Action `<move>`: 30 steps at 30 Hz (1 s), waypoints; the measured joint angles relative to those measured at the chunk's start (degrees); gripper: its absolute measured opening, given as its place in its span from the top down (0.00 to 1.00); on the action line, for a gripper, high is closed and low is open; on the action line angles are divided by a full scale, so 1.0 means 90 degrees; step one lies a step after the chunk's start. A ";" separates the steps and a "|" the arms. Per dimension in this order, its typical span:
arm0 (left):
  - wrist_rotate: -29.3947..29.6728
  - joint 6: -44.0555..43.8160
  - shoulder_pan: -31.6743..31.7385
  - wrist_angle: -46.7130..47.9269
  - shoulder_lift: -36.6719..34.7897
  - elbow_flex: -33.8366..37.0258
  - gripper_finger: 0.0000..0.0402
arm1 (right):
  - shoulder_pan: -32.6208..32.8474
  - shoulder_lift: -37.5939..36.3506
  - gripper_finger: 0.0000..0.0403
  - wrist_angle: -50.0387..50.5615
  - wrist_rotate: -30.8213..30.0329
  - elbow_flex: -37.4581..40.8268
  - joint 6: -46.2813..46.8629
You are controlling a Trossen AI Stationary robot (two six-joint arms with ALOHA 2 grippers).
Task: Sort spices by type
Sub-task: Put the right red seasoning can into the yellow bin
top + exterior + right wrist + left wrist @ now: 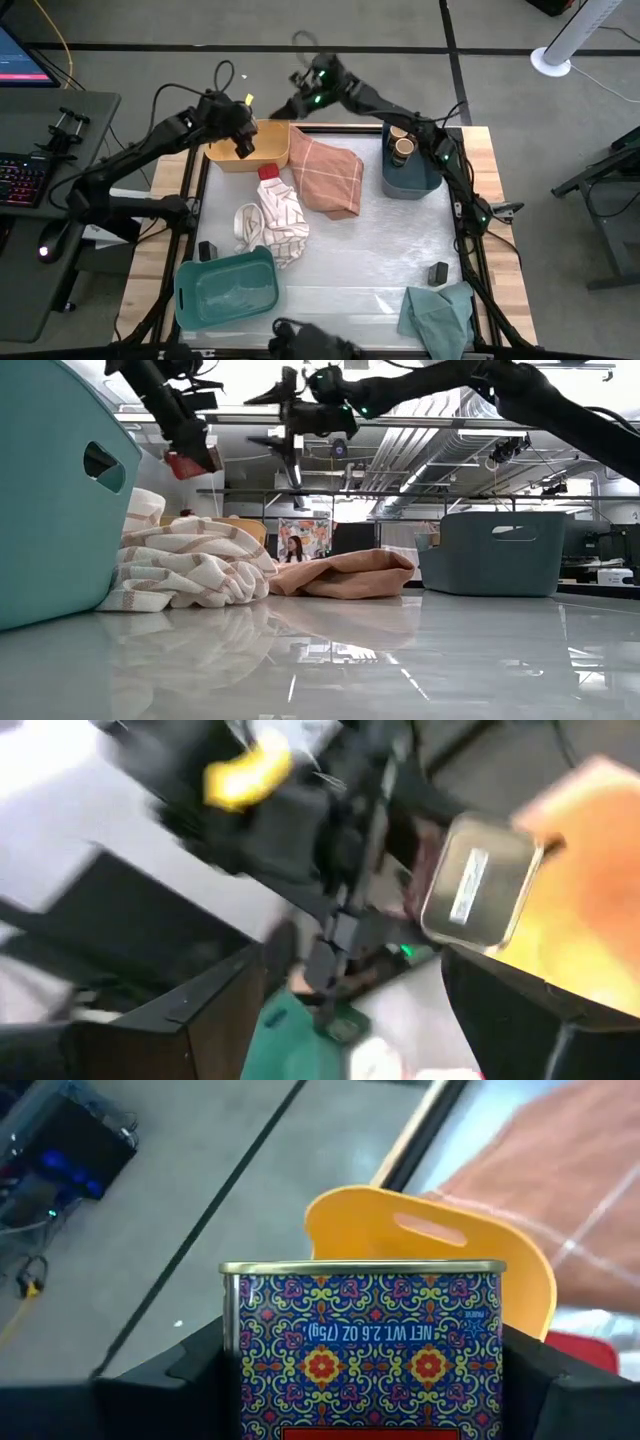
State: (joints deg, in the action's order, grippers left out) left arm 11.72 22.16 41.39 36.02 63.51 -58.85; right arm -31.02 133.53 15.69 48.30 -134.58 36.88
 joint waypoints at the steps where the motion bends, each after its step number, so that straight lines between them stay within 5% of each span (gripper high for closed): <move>1: 0.0067 0.0089 -0.0055 -0.0009 0.0066 0.0000 0.33 | 0.0095 0.0000 0.26 0.0314 -0.0354 -0.0001 -0.0187; 5: 0.0097 0.0399 -0.0284 -0.0165 0.0257 0.0000 0.32 | 0.0251 0.0002 0.26 0.1003 -0.1947 0.0000 -0.0660; 9: 0.0093 0.0606 -0.0510 -0.0423 0.0382 0.0000 0.32 | 0.0254 0.0002 0.26 0.1004 -0.2705 0.0000 -0.0591; 20: 0.0095 0.0951 -0.0746 -0.1038 0.0643 -0.0002 0.32 | 0.0482 0.0002 0.26 0.1089 -0.2390 0.0000 -0.0500; 30: 0.0449 0.1009 -0.0979 -0.1094 0.0677 0.0007 0.32 | 0.0499 -0.0002 0.26 0.1306 -0.2873 0.0044 -0.0652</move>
State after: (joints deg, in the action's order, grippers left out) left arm 15.77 31.24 32.58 26.17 69.60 -58.78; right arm -26.53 133.51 27.44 22.44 -134.19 31.02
